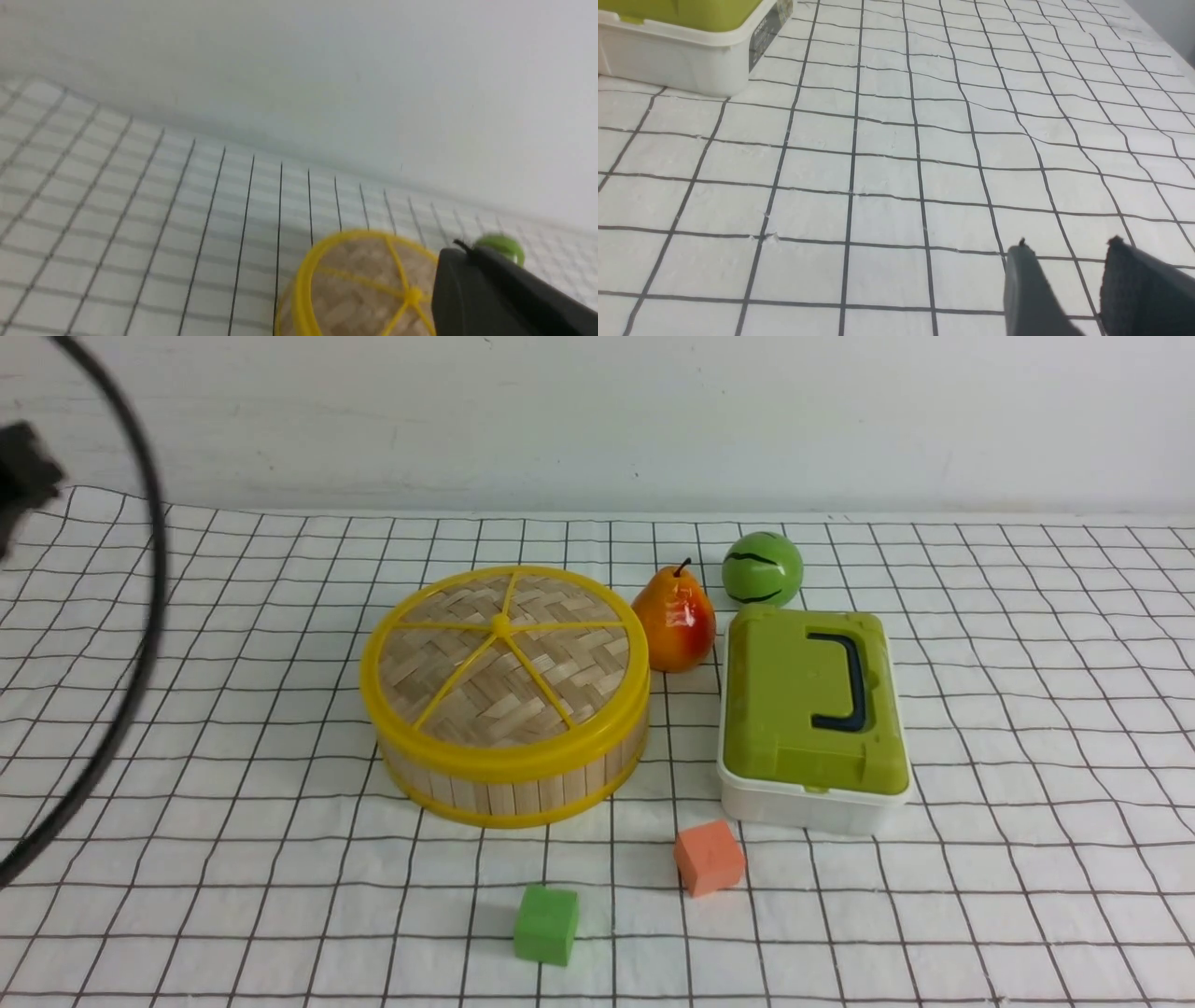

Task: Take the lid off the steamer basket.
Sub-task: Use the left arm to lift the lid of the steamer

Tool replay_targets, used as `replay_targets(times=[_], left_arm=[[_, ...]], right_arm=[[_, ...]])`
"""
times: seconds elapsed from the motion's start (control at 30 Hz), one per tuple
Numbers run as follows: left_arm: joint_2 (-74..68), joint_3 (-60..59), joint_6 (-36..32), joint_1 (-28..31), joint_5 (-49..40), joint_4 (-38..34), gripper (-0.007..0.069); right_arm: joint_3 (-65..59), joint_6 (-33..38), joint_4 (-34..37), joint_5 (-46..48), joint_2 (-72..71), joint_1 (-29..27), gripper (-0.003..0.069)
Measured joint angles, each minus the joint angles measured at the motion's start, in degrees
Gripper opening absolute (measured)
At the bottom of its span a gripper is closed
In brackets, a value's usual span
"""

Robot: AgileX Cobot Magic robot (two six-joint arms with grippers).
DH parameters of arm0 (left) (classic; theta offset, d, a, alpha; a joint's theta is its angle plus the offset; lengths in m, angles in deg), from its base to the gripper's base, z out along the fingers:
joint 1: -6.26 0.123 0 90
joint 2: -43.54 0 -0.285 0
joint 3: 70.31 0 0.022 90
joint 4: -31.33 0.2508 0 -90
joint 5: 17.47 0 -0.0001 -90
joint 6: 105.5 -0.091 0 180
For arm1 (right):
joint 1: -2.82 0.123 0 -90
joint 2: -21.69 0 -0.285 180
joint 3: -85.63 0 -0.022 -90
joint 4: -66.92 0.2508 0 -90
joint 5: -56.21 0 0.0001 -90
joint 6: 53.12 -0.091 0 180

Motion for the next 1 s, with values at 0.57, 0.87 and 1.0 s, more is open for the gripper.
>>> replay_targets(times=[0.57,0.87,1.0], left_arm=[[-40.4,38.6,-6.5,-13.9,-31.5,0.6,-0.0013],[-53.1,52.4,-6.7,-14.2,-34.8,2.0,0.0091],[-57.1,57.0,-6.7,-16.0,-37.1,6.7,0.0241]], right_arm=[[0.0,0.0,0.0,0.0,0.0,0.0,0.0240],[0.0,0.0,0.0,0.0,0.0,0.0,0.0240],[0.0,0.0,0.0,0.0,0.0,0.0,0.0240]])
